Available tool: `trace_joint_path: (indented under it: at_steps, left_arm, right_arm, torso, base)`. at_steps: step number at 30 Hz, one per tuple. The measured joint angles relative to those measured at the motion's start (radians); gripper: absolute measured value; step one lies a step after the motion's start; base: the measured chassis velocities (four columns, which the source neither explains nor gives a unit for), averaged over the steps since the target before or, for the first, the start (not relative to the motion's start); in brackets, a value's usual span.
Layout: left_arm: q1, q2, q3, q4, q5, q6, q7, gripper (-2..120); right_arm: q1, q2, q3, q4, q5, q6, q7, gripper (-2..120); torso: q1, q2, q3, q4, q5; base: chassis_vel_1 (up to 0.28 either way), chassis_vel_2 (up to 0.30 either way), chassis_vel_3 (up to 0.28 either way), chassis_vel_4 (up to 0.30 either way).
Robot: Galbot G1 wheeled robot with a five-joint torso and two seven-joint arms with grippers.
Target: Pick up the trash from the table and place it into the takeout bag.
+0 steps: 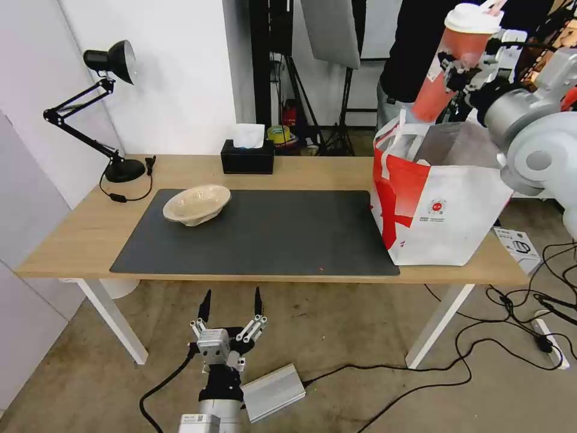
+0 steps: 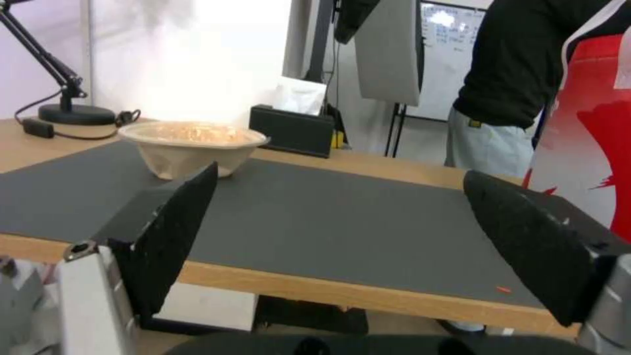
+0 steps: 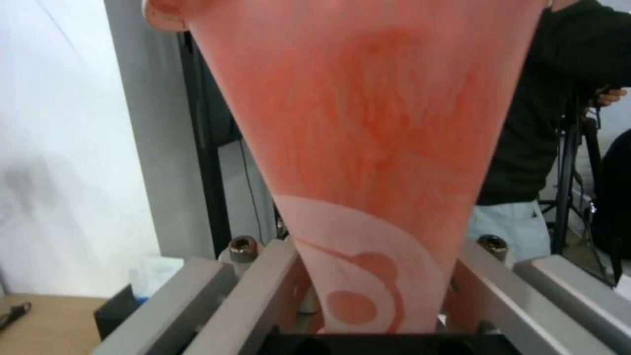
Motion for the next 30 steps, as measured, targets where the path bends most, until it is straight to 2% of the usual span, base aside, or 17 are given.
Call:
trace_joint_path:
  at_steps: [13, 17, 23, 27, 28, 30]
  left_arm:
    - [-0.001, 0.000, 0.000, -0.001, -0.003, 0.000, -0.001, 100]
    - [-0.002, 0.000, 0.000, -0.002, -0.004, 0.000, -0.001, 100]
    - [-0.001, 0.000, 0.000, -0.009, -0.005, -0.001, -0.002, 100]
    - [0.001, -0.001, 0.000, -0.012, -0.005, -0.002, -0.002, 100]
    - [0.001, -0.001, 0.000, -0.012, -0.005, -0.002, -0.002, 100]
    - [0.003, -0.001, 0.000, -0.014, -0.005, -0.004, -0.003, 100]
  right_arm:
    - [-0.059, 0.012, -0.003, -0.008, -0.093, 0.001, -0.008, 7]
    - [-0.121, 0.014, 0.005, -0.005, -0.190, -0.024, 0.003, 7]
    - [-0.171, 0.017, 0.017, 0.002, -0.238, -0.060, 0.023, 7]
    - [-0.185, -0.018, 0.021, 0.024, -0.248, -0.167, 0.034, 7]
    - [-0.185, -0.018, 0.021, 0.024, -0.248, -0.167, 0.034, 7]
    - [-0.171, -0.036, 0.020, 0.038, -0.236, -0.252, 0.037, 7]
  torso:
    - [0.000, 0.000, 0.000, 0.0001, -0.0001]
    - [0.000, 0.000, 0.000, 0.0000, 0.0000]
    - [0.000, 0.000, 0.000, 0.0001, 0.0000]
    - [0.000, 0.000, 0.000, -0.0001, 0.0000]
    - [0.000, 0.000, 0.000, -0.0001, 0.0000]
    - [0.000, 0.000, 0.000, 0.0000, 0.0000]
  base:
    - [0.000, 0.000, 0.000, 0.000]
    - [0.000, 0.000, 0.000, 0.000]
    - [0.000, 0.000, 0.000, 0.000]
    - [0.000, 0.000, 0.000, 0.000]
    - [0.000, 0.000, 0.000, 0.000]
    - [0.000, 0.000, 0.000, 0.000]
